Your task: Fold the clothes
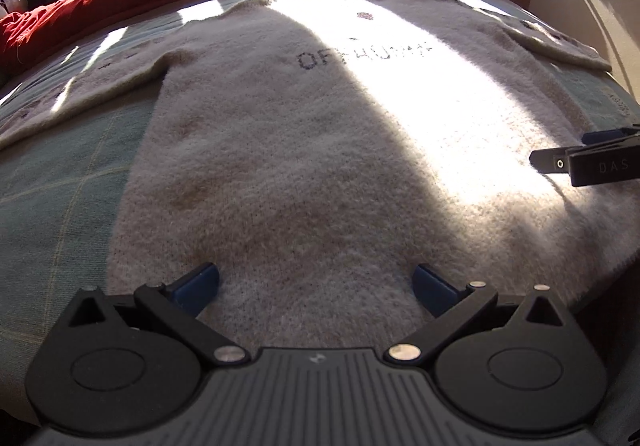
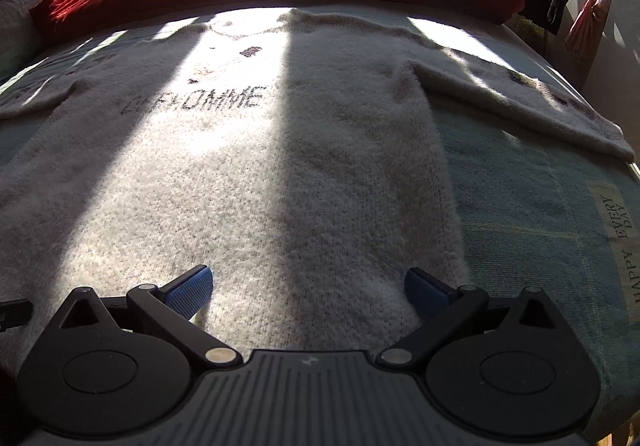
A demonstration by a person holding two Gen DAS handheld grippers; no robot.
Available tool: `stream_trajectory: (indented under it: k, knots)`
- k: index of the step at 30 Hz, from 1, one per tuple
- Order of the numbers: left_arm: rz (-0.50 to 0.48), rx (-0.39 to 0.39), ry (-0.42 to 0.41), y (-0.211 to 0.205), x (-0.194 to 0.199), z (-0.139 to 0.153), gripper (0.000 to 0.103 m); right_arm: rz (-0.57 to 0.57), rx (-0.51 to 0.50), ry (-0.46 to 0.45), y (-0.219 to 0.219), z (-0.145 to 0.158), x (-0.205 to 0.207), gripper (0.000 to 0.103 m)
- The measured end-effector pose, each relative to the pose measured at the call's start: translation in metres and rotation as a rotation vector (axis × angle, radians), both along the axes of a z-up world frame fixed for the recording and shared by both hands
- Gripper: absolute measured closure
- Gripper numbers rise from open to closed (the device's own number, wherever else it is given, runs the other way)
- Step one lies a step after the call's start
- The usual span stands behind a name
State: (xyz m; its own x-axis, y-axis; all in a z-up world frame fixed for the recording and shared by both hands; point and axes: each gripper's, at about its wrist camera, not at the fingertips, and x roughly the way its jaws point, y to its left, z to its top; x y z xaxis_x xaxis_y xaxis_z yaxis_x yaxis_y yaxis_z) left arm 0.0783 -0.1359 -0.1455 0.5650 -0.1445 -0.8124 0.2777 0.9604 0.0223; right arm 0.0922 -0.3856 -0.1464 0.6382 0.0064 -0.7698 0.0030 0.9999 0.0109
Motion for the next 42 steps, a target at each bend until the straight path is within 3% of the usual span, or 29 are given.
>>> stream_trajectory:
  k: [4, 10, 16, 28, 35, 38, 40, 42]
  knots:
    - [-0.002, -0.03, 0.004, 0.008, -0.003, 0.0, 0.001, 0.003, -0.001, -0.006, 0.003, 0.005, -0.004, 0.0]
    - [0.001, -0.027, 0.001, 0.006, -0.004, -0.001, 0.001, 0.11, 0.05, -0.05, 0.024, 0.017, -0.006, 0.0]
    - [0.004, -0.039, -0.001, 0.009, -0.005, -0.002, 0.001, 0.214, -0.022, -0.015, 0.052, 0.005, -0.007, 0.0]
    - [-0.013, -0.007, -0.01, 0.004, -0.005, -0.001, 0.001, 0.153, -0.007, -0.039, 0.049, 0.0, -0.018, 0.0]
    - [-0.111, -0.041, -0.071, -0.001, 0.017, 0.025, 0.001, 0.058, 0.042, -0.162, 0.036, 0.023, -0.015, 0.0]
    - [-0.098, -0.028, -0.069, -0.004, 0.038, 0.023, 0.001, 0.004, 0.049, -0.159, 0.02, 0.027, 0.002, 0.0]
    - [-0.056, -0.07, 0.007, -0.003, 0.055, 0.012, 0.001, -0.047, 0.054, -0.127, 0.008, 0.021, 0.014, 0.0]
    - [-0.024, -0.108, 0.016, 0.0, 0.055, 0.003, 0.001, -0.087, 0.067, -0.066, 0.001, 0.009, 0.021, 0.0]
